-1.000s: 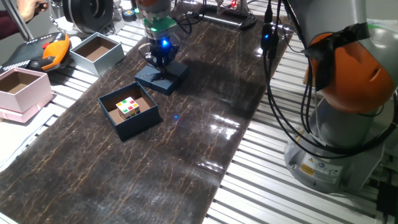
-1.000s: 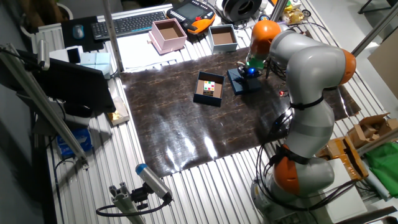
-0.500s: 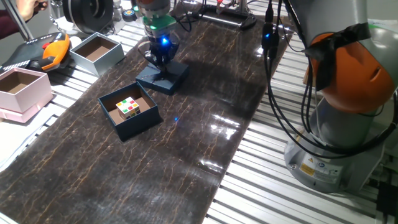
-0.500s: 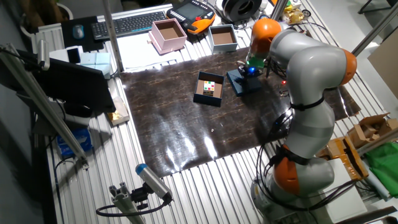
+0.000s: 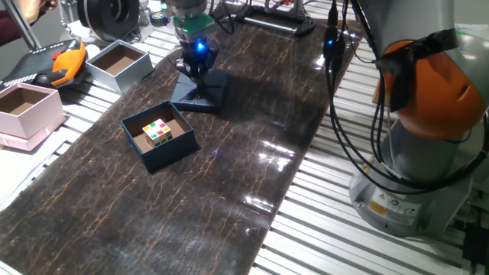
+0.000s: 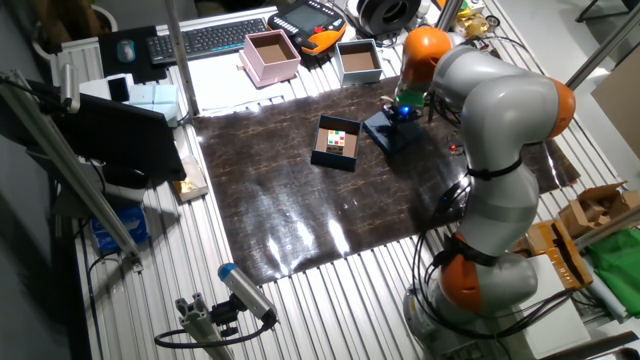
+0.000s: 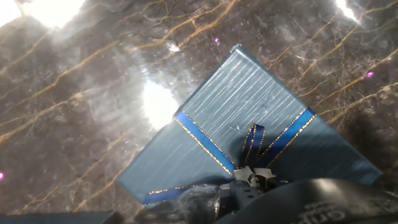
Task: Cover the box
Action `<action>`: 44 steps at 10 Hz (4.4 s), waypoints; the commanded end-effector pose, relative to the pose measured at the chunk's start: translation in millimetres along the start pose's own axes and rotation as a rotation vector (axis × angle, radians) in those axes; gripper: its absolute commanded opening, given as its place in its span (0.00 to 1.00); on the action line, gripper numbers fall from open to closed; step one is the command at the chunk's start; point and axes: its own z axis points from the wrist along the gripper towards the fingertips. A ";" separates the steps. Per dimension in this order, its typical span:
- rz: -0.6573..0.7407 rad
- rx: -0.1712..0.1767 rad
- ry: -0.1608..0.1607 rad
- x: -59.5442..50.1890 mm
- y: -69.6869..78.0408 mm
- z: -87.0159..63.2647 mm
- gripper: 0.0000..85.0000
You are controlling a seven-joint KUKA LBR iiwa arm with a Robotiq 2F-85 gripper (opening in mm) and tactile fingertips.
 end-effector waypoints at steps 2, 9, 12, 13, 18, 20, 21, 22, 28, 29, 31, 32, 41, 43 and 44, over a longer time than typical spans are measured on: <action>-0.008 0.000 0.000 1.2 1.6 -9.5 0.01; -0.056 -0.018 0.002 -0.8 -0.8 -41.3 0.01; -0.077 -0.034 -0.002 0.4 0.4 -58.2 0.01; -0.082 -0.040 -0.004 1.5 1.5 -62.7 0.01; -0.114 -0.067 -0.001 6.4 12.6 -82.6 0.01; -0.141 -0.080 0.006 9.8 22.1 -90.2 0.01; -0.153 -0.080 0.007 11.3 27.9 -93.3 0.01; -0.169 -0.077 0.012 13.3 35.4 -96.4 0.01; -0.198 -0.098 0.025 39.8 80.7 -103.4 0.01; -0.195 -0.100 0.024 45.1 86.9 -102.6 0.01; -0.199 -0.105 0.021 54.1 97.5 -99.9 0.01; -0.210 -0.099 0.023 56.8 101.5 -99.5 0.01; -0.090 -0.090 0.046 70.1 116.1 -93.4 0.01; -0.093 -0.089 0.048 70.3 116.0 -93.3 0.01; -0.093 -0.087 0.049 70.2 116.0 -93.3 0.01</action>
